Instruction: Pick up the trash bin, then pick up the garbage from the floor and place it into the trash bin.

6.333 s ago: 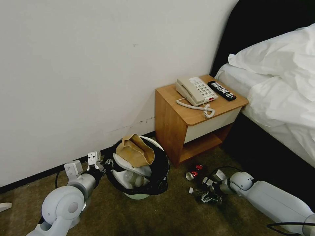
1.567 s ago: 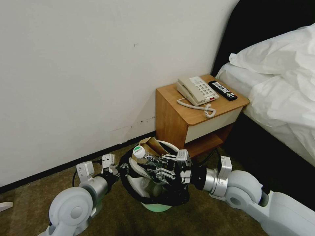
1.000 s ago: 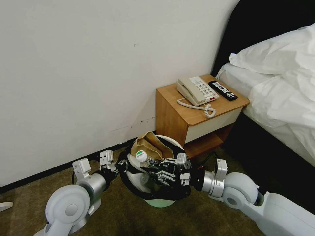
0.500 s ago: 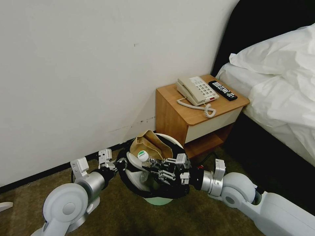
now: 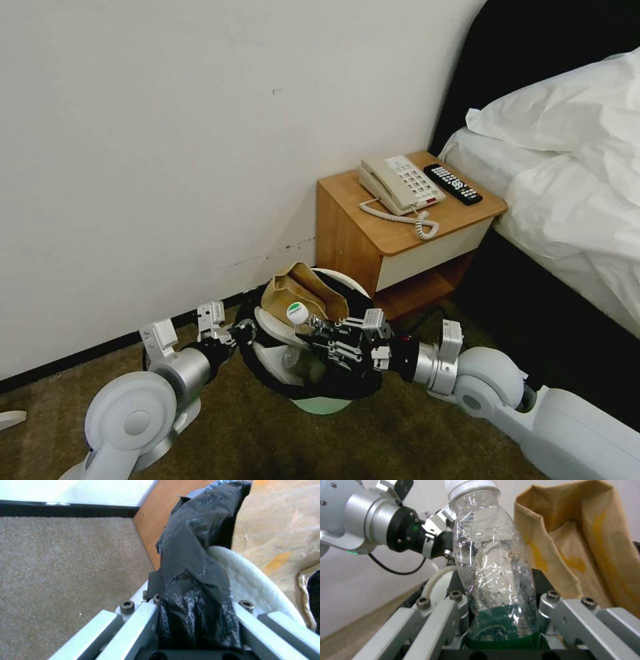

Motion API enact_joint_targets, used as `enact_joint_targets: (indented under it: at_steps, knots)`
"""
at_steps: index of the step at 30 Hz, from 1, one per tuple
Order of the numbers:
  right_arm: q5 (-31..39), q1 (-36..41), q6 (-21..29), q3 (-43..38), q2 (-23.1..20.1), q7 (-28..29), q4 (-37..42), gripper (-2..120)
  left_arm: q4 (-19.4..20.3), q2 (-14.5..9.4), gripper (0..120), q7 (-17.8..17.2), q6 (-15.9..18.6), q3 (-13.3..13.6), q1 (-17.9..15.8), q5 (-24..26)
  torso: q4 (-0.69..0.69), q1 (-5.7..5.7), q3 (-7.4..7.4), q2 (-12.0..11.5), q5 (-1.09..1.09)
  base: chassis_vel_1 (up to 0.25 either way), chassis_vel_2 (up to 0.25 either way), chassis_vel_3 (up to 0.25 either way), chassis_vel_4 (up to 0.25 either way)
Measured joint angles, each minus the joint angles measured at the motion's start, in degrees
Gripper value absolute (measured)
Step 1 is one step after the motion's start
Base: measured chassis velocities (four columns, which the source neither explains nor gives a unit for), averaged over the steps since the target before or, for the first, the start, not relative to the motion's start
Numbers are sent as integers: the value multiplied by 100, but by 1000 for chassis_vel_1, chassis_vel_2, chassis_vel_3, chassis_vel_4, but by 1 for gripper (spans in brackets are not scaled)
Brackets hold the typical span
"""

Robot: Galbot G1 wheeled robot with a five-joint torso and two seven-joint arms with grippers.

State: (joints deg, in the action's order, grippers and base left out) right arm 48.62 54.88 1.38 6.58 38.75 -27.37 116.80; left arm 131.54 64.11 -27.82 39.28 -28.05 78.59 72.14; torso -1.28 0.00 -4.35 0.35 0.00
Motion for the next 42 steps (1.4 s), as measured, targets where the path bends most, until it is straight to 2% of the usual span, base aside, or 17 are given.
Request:
enact_joint_targets:
  at_steps: [10, 15, 17, 21, 23, 42]
  knots:
    - [-16, 36, -12, -68, -53, 15, 19, 25, 30, 44, 4, 2, -1, -5, 49, -21, 0, 0, 0, 0, 0, 0, 0, 0, 0]
    - [-22, 39, -26, -87, -51, 18, 4, 29, 50, 69, 4, 7, -3, -4, 78, -42, 0, 0, 0, 0, 0, 0, 0, 0, 0]
    - [-30, 39, -33, -84, -26, 19, -8, 37, 70, 92, 4, 6, -5, -8, 80, -49, 0, 0, 0, 0, 0, 0, 0, 0, 0]
    - [-38, 41, -34, -73, -13, 19, -20, 40, 83, 92, 4, 7, -8, -26, 82, -49, 0, 0, 0, 0, 0, 0, 0, 0, 0]
    - [-51, 42, -35, -65, -9, 19, -34, 47, 95, 90, 4, 6, -12, -41, 97, -49, 0, 0, 0, 0, 0, 0, 0, 0, 0]
    - [-93, -1, -33, 46, 84, 33, -98, 56, 120, 82, 4, 6, -42, -71, 98, -51, 0, 0, 0, 0, 0, 0, 0, 0, 0]
